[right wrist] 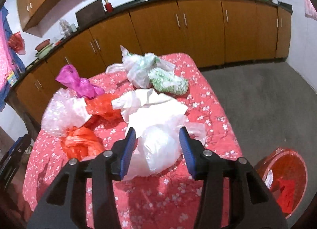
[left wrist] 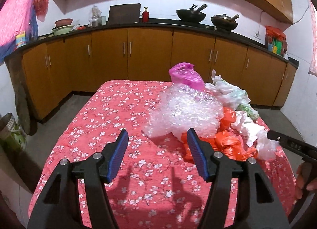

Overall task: Collect trash
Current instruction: 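Grasp a clear plastic bag with the right tool while the left grasps bubble wrap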

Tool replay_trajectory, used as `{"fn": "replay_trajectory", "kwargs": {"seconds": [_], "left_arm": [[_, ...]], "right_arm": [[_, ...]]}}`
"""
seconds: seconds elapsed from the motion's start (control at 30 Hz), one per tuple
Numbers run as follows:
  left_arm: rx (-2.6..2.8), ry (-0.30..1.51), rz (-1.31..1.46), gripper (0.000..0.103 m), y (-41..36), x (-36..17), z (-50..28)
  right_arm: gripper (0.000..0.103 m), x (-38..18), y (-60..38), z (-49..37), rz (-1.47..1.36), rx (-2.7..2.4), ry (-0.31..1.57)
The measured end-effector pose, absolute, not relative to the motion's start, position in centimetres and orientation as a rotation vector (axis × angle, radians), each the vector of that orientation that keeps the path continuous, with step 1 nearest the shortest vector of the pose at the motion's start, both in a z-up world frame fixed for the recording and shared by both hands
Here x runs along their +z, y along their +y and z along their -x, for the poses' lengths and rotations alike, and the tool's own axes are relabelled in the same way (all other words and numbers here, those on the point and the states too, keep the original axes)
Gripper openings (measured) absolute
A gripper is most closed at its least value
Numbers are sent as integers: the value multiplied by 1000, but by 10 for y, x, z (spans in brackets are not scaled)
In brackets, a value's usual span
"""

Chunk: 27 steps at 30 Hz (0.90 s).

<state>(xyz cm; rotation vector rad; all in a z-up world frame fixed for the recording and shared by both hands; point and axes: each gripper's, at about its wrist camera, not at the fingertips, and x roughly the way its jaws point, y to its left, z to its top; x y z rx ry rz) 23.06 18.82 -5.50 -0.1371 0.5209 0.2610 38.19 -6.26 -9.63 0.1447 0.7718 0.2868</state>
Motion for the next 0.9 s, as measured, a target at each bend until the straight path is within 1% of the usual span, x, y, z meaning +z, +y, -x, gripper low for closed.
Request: {"fn": "replay_trajectory", "kwargs": {"seconds": [0.13, 0.17, 0.2, 0.23, 0.27, 0.3, 0.37, 0.43, 0.57, 0.7, 0.8, 0.87, 0.9], "left_arm": [[256, 518, 140, 62, 193, -57, -233], [253, 517, 141, 62, 192, -57, -233], [247, 516, 143, 62, 193, -56, -234], [240, 514, 144, 62, 192, -56, -235], [234, 512, 145, 62, 192, -55, -236], [225, 509, 148, 62, 193, -53, -237], [209, 505, 153, 62, 193, -51, -240], [194, 497, 153, 67, 192, -46, -245], [149, 516, 155, 75, 189, -40, -262], [131, 577, 160, 75, 188, -46, -284], [110, 634, 179, 77, 192, -55, -299], [101, 674, 211, 77, 197, -63, -305], [88, 686, 239, 65, 201, -67, -307]], "right_arm": [[46, -105, -56, -382, -109, 280, 798], [42, -108, -56, -382, -108, 281, 806], [34, -110, -56, -382, -111, 283, 811], [31, -111, -56, -381, -117, 290, 806], [25, -111, -56, -380, -110, 294, 802], [21, -110, -56, -379, -102, 293, 793], [17, -108, -56, -376, -92, 303, 776], [16, -103, -59, -371, -91, 310, 750], [16, -96, -62, -366, -100, 323, 738], [16, -95, -63, -363, -91, 331, 737], [16, -95, -63, -360, -80, 336, 733], [16, -94, -63, -359, -74, 338, 730], [16, -94, -64, -359, -74, 338, 728]]}}
